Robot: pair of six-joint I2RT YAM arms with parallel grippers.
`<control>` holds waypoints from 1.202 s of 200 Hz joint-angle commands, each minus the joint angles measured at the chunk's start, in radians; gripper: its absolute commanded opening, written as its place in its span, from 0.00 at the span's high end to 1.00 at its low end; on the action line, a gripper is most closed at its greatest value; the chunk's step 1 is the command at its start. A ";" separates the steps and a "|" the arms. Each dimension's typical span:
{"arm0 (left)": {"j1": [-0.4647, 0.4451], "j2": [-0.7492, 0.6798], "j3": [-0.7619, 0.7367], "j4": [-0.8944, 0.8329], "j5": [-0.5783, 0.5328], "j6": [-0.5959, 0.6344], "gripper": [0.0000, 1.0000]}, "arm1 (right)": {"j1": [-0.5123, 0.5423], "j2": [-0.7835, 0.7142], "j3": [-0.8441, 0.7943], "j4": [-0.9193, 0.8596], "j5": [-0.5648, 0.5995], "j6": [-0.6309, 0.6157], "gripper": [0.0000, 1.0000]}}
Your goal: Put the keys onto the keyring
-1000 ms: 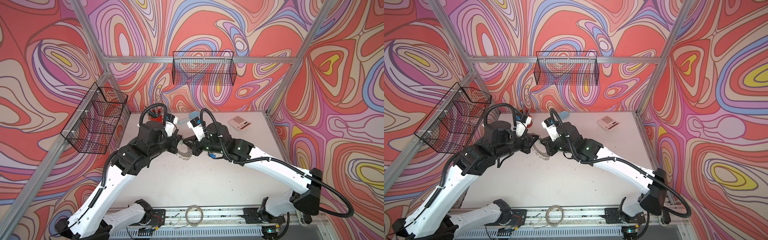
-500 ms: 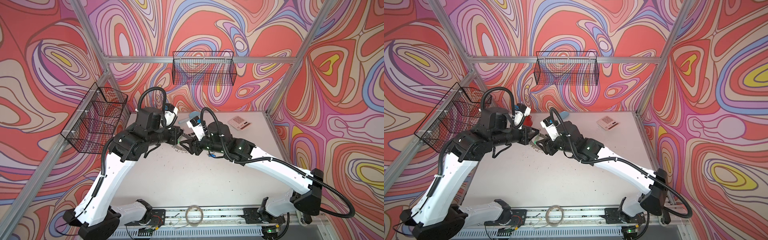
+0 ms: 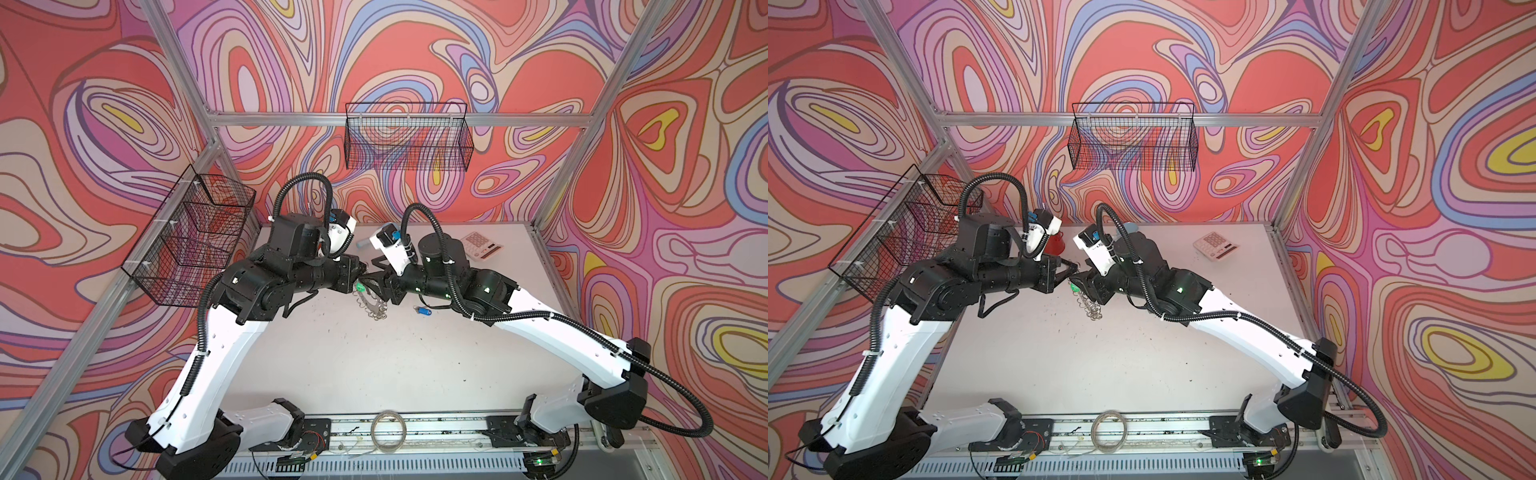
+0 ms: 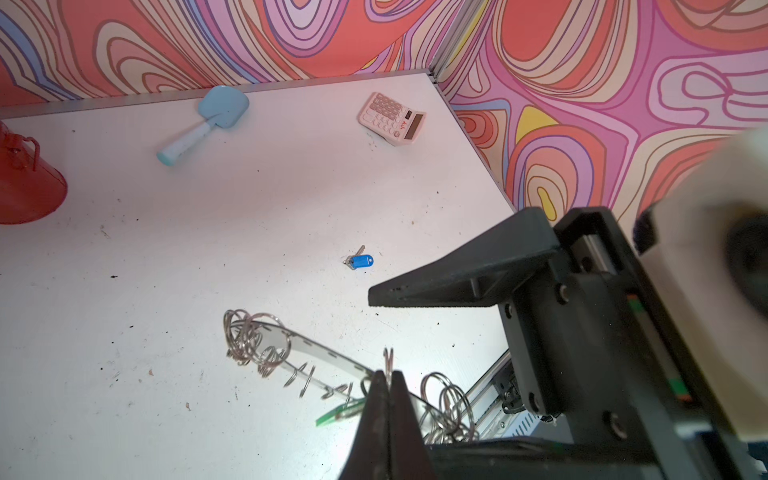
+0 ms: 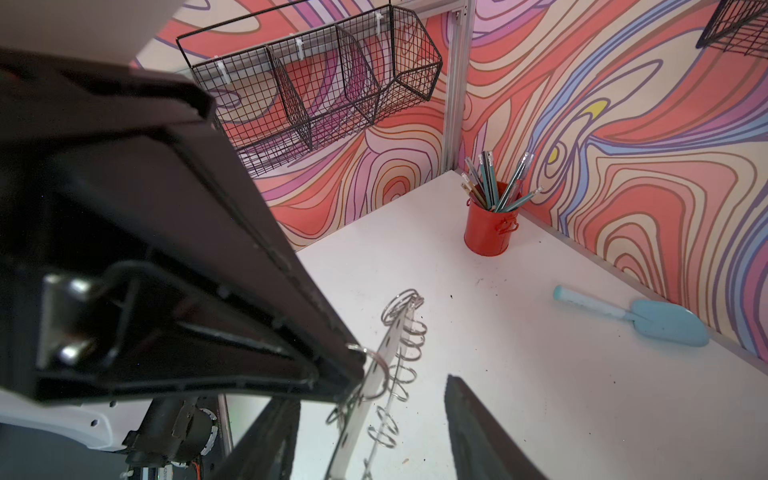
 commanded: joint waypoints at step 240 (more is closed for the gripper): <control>0.007 -0.185 -0.188 0.045 0.023 0.040 0.97 | 0.001 -0.117 -0.183 0.237 -0.050 0.068 1.00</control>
